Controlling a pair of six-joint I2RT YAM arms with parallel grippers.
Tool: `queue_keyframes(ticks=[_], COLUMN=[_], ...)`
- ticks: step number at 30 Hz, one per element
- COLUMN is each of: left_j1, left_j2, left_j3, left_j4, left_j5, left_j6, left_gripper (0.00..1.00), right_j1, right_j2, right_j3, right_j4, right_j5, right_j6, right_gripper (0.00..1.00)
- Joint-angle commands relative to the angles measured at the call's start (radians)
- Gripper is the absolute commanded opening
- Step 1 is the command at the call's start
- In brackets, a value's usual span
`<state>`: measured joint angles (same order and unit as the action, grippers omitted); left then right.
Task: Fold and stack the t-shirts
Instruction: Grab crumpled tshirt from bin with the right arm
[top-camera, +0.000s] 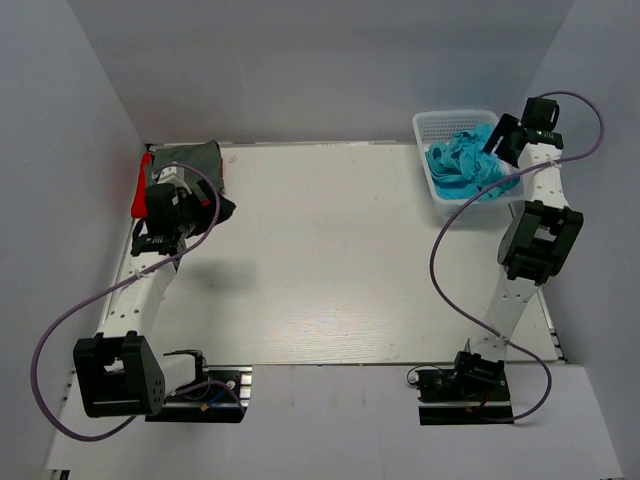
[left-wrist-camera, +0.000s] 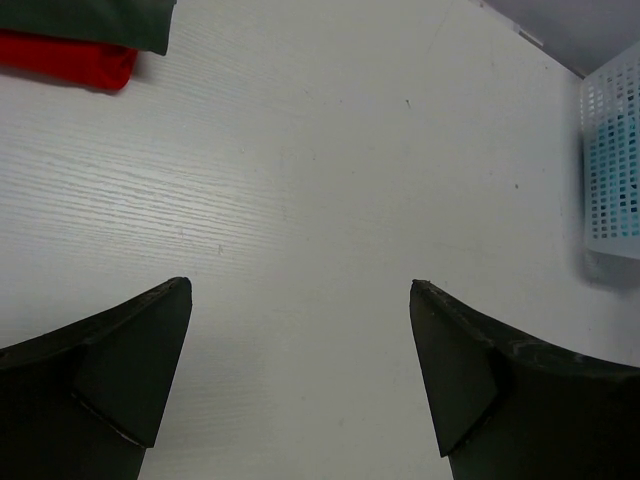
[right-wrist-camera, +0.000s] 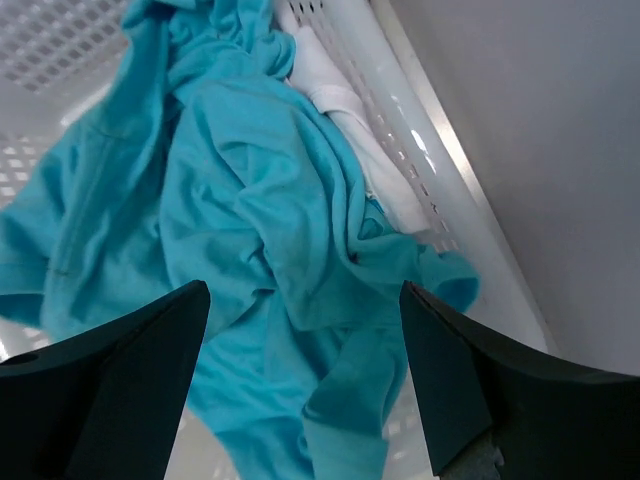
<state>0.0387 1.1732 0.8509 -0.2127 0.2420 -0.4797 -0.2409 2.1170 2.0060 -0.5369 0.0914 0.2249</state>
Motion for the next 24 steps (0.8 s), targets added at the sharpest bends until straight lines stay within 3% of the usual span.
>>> queue_keyframes(ticks=[1,11,14,15,16,20,21,24], left_j1=[-0.003,-0.003,-0.003,-0.003,-0.003,-0.003,-0.003,-0.003], left_j2=[0.019,0.063,0.063,0.063,0.063,0.036,0.026,-0.012], left_j3=[0.040,0.060,0.071,0.071,0.071,0.071,0.062,0.053], left_j4=[0.032,0.032,0.021,0.021,0.021,0.021,0.021,0.042], left_j5=[0.026,0.026,0.017,0.017,0.017,0.026,0.026,0.037], left_j6=[0.001,0.001,0.001,0.001,0.001,0.001,0.001,0.001], left_gripper=[1.00,1.00,1.00,1.00,0.98,0.81,0.75,0.70], right_j1=[0.006,0.005,0.008,0.005,0.005,0.005,0.005,0.006], right_j2=[0.070,0.283,0.317,0.319,0.317,0.249,0.232,0.085], right_j3=[0.083,0.111,0.122,0.122,0.122,0.112,0.108,0.106], right_j4=[-0.061,-0.051,-0.035,-0.031,-0.014,0.023,0.034,0.075], right_j5=[-0.065,-0.081,-0.126,-0.136,-0.142,-0.222,-0.223,-0.258], right_j6=[-0.038,-0.030,-0.029,-0.027,-0.021,-0.039,-0.045,-0.044], right_gripper=[0.82,0.84,0.65,0.54,0.34,0.00,0.00,0.00])
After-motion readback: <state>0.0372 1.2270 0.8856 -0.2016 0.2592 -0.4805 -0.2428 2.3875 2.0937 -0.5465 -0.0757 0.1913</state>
